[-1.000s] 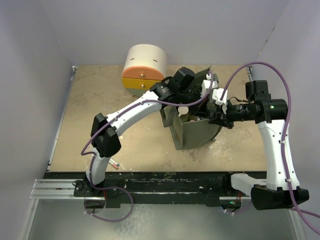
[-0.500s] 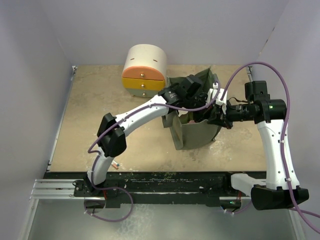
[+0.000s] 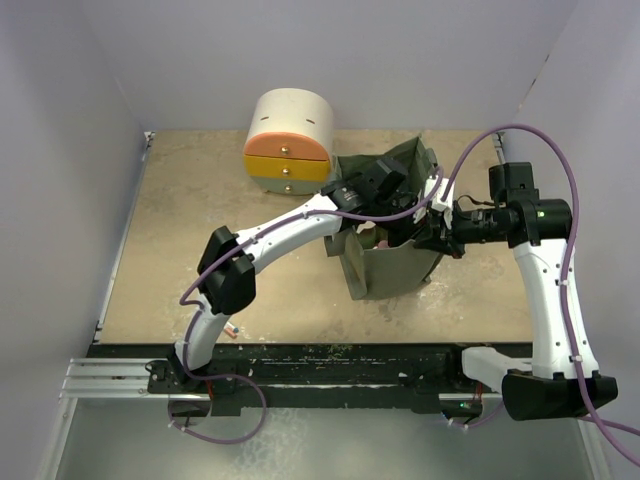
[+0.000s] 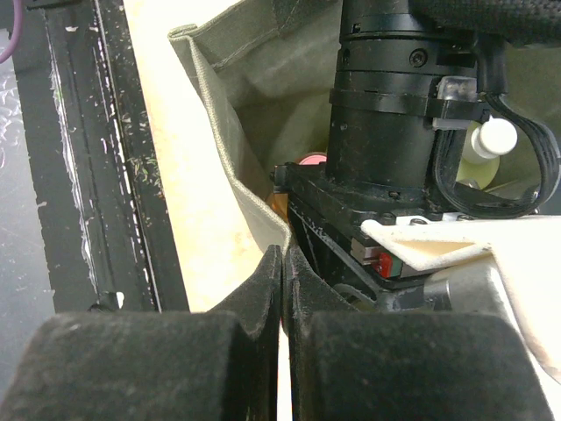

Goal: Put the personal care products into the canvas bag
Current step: Place the care product in the canvas bag.

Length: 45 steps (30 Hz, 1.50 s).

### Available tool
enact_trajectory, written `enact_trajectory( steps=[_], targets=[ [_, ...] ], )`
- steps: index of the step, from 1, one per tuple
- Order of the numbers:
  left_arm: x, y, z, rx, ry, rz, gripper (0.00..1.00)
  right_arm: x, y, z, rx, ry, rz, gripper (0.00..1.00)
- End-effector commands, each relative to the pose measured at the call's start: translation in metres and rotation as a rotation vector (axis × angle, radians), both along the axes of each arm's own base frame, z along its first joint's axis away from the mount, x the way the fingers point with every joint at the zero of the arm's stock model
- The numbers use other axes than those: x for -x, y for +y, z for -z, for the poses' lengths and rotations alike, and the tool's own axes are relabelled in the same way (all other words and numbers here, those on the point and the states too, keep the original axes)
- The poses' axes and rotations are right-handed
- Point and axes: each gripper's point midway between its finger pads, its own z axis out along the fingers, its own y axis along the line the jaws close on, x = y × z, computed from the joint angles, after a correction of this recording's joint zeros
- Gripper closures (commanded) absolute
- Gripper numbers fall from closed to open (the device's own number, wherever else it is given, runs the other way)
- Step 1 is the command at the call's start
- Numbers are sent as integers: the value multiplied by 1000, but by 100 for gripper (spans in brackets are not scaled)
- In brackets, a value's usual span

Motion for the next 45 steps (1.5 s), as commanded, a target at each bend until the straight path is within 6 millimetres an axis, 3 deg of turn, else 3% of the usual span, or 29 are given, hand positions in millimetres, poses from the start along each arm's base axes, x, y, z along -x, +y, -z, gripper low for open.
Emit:
enact_trajectory(
  steps=[1, 17, 27, 40, 45],
  targets=[
    [47, -8, -29, 104, 26, 178, 79, 11, 12, -12, -80, -14, -46, 100],
    [46, 1, -52, 153, -72, 203, 58, 15, 9, -9, -65, -23, -36, 100],
    [40, 4, -61, 168, -90, 186, 53, 20, 8, -10, -60, -28, -27, 99],
    [29, 14, -88, 206, -141, 147, 44, 23, 8, -23, -64, -58, -28, 90],
    [17, 23, -97, 216, -168, 112, 41, 24, 8, -28, -61, -72, -32, 85]
  ],
)
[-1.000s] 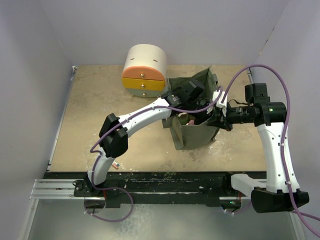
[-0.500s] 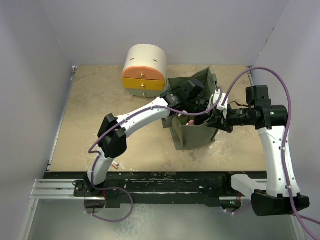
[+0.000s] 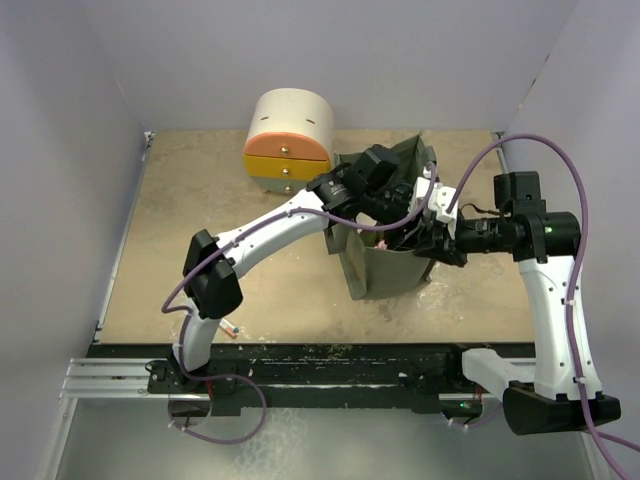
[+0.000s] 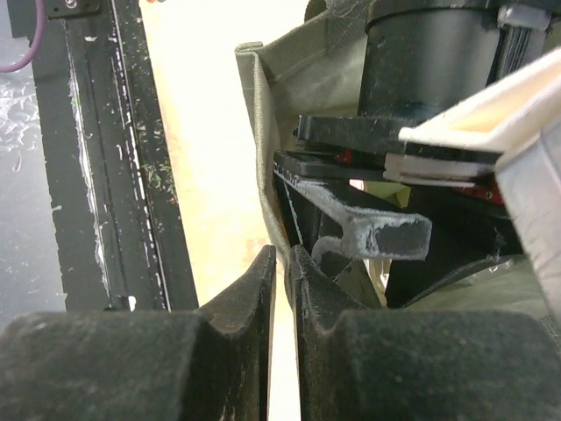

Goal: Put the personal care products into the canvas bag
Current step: Place the care product in the canvas bag.

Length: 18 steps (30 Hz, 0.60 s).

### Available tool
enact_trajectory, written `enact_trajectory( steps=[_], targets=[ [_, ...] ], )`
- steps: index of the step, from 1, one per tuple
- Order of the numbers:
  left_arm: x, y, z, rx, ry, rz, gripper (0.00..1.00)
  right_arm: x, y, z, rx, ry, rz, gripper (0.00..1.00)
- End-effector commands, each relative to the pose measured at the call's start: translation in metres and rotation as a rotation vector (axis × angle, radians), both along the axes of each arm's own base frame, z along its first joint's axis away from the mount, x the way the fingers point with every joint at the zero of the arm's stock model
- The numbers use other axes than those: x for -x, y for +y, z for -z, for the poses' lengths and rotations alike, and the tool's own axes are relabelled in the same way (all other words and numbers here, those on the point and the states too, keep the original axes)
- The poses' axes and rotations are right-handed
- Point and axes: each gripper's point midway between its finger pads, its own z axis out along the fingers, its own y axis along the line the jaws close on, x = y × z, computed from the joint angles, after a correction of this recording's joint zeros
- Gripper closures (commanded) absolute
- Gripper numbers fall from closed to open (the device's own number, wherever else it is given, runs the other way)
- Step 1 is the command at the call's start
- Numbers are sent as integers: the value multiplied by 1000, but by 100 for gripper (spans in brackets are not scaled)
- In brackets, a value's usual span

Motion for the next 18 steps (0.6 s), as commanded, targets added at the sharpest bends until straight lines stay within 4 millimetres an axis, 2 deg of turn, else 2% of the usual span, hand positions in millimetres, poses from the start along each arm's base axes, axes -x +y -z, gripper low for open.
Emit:
enact_trajectory(
  steps=[1, 12, 18],
  targets=[
    [4, 14, -54, 117, -68, 29, 41, 6, 6, -20, -42, -45, -25, 84],
    [-35, 49, -95, 184, -103, -73, 40, 5, 4, -19, -41, -47, -8, 82],
    [-63, 86, -136, 220, -196, -246, 39, -4, 1, -23, -36, -58, 33, 79]
  ],
)
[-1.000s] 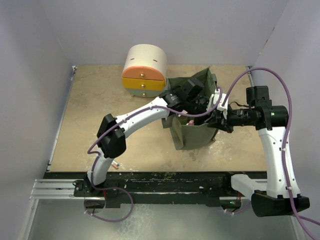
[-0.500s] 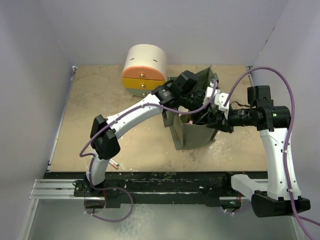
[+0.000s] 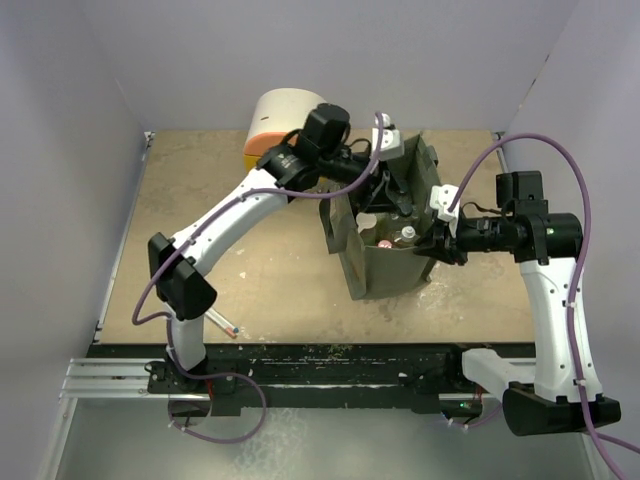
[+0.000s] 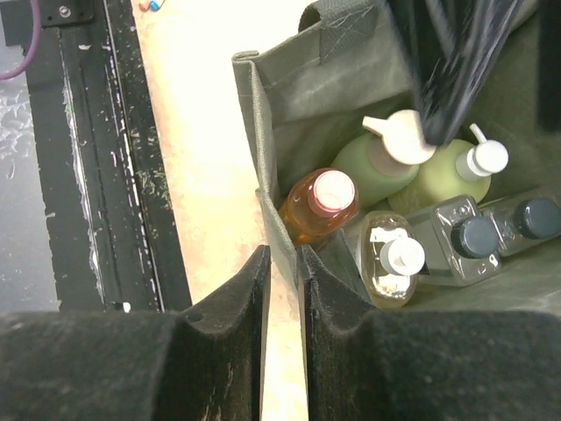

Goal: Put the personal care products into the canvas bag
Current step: Place the care product in the canvas bag.

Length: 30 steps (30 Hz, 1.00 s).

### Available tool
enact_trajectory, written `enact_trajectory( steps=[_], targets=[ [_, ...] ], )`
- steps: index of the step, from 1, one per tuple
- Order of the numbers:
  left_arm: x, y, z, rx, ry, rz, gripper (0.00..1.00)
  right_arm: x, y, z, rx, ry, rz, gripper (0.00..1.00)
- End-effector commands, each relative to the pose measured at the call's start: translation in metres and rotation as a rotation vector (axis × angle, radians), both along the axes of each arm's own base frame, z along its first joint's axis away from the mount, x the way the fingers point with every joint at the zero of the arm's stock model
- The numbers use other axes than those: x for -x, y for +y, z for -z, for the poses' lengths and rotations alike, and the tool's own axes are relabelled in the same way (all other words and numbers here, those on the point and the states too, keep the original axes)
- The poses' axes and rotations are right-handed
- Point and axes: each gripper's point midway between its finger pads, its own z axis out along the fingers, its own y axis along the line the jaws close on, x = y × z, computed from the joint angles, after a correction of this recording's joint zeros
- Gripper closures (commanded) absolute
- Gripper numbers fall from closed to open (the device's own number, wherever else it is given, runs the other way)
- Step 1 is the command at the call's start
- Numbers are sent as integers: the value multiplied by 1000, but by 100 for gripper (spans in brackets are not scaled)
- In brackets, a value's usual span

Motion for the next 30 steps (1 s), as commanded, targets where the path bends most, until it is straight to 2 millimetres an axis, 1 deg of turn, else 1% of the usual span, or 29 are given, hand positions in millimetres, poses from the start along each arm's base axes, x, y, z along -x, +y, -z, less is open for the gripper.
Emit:
enact_trajectory(
  steps=[1, 3, 4, 6, 7, 9, 10, 14, 16, 17, 18, 19, 20, 21, 22, 23, 24, 26, 27, 28, 29, 30],
  targets=[
    [-16, 35, -69, 92, -180, -172, 39, -10, -3, -19, -16, -43, 71, 79],
    [-49, 57, -80, 70, -274, -408, 40, -24, -10, -27, 4, -62, 158, 77],
    [-65, 72, -84, 56, -321, -533, 41, -29, -14, -32, 9, -77, 192, 76],
    [-92, 104, -89, 2, -396, -725, 39, -37, -18, -42, 8, -112, 241, 75],
    [-101, 118, -89, -23, -416, -794, 37, -41, -19, -46, 5, -123, 263, 75],
    [-111, 146, -93, -47, -444, -893, 31, -52, -25, -55, 7, -142, 322, 73],
    [-113, 158, -96, -49, -449, -927, 28, -59, -29, -58, 16, -151, 359, 72],
    [-115, 196, -92, -79, -461, -1033, 17, -87, -47, -77, 6, -188, 534, 65],
    [-114, 214, -91, -88, -465, -1079, 9, -101, -51, -86, -19, -196, 600, 59],
    [-114, 223, -91, -91, -467, -1104, 3, -107, -52, -91, -33, -206, 618, 56],
    [-114, 232, -90, -94, -468, -1128, 0, -113, -57, -95, -33, -220, 650, 54],
    [-114, 241, -91, -92, -466, -1154, 1, -117, -62, -98, -31, -233, 691, 52],
    [-115, 251, -92, -87, -461, -1185, 1, -123, -66, -107, -44, -264, 724, 48],
    [-116, 262, -92, -77, -449, -1220, 1, -127, -70, -114, -53, -292, 751, 43],
    [-118, 273, -92, -60, -431, -1253, 1, -131, -75, -121, -63, -314, 786, 36],
    [-121, 289, -92, -48, -410, -1295, 1, -134, -78, -127, -73, -333, 811, 28],
    [-121, 299, -93, -33, -392, -1321, 1, -136, -81, -133, -83, -351, 830, 22],
    [-120, 314, -93, -3, -366, -1347, 1, -141, -85, -142, -99, -378, 865, 12],
    [-120, 320, -94, 8, -367, -1355, 1, -144, -88, -144, -104, -386, 883, 4],
    [-119, 326, -96, 17, -374, -1366, 1, -148, -92, -147, -110, -395, 914, 0],
    [-118, 333, -99, 30, -383, -1382, 1, -152, -96, -149, -113, -403, 939, 0],
    [-119, 340, -97, 32, -384, -1399, 1, -155, -99, -151, -119, -408, 963, 0]
  ],
)
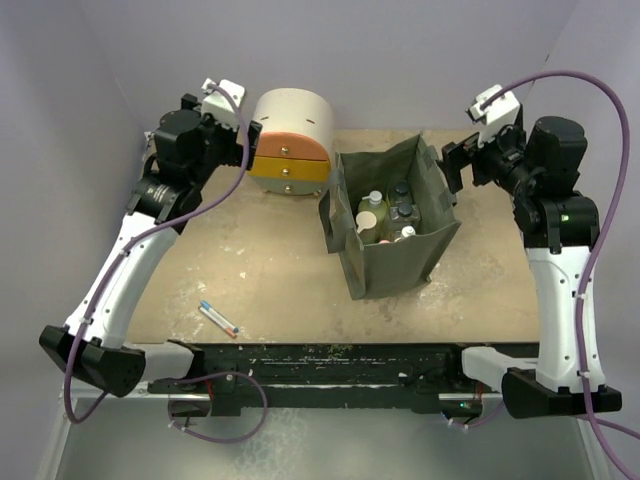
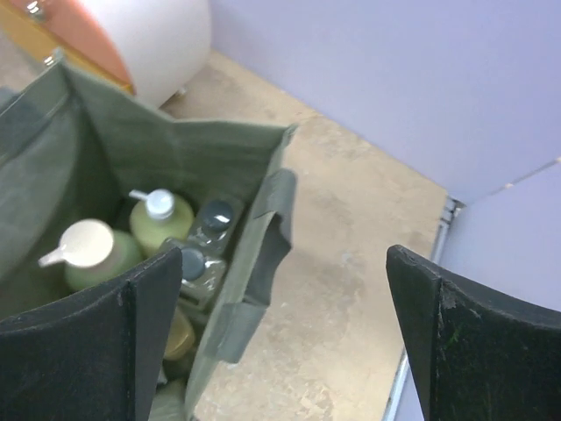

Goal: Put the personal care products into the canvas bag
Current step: Place the care product in the canvas bag, then reset both arms

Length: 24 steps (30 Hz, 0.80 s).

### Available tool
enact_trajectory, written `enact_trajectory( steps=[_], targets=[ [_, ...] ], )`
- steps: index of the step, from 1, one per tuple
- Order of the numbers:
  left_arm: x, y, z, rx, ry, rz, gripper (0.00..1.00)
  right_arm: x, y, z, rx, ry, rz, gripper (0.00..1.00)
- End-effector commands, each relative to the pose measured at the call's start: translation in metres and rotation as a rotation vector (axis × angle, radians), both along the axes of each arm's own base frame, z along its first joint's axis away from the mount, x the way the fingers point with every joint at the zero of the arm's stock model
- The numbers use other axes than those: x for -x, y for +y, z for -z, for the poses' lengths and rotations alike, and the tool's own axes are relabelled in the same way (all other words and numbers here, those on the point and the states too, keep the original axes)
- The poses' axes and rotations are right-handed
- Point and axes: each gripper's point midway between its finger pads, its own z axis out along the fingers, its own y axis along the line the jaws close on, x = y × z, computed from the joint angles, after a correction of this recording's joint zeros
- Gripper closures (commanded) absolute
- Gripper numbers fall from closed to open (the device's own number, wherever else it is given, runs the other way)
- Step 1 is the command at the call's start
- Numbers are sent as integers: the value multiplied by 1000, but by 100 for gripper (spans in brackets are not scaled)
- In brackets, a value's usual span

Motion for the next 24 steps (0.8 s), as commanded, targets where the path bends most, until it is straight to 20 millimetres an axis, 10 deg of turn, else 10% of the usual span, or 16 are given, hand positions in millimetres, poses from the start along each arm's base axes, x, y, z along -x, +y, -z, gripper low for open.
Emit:
enact_trajectory(
  steps=[1, 7, 24],
  targets=[
    [7, 25, -36, 111, -128, -49, 1, -22, -22, -44, -61, -143, 168, 0],
    [18, 55, -52, 188, -176, -77, 1, -22, -50, -60, -127, -211, 360, 0],
    [70, 69, -32, 200, -131, -23, 1, 26, -34, -64, -126, -310, 239, 0]
  ],
)
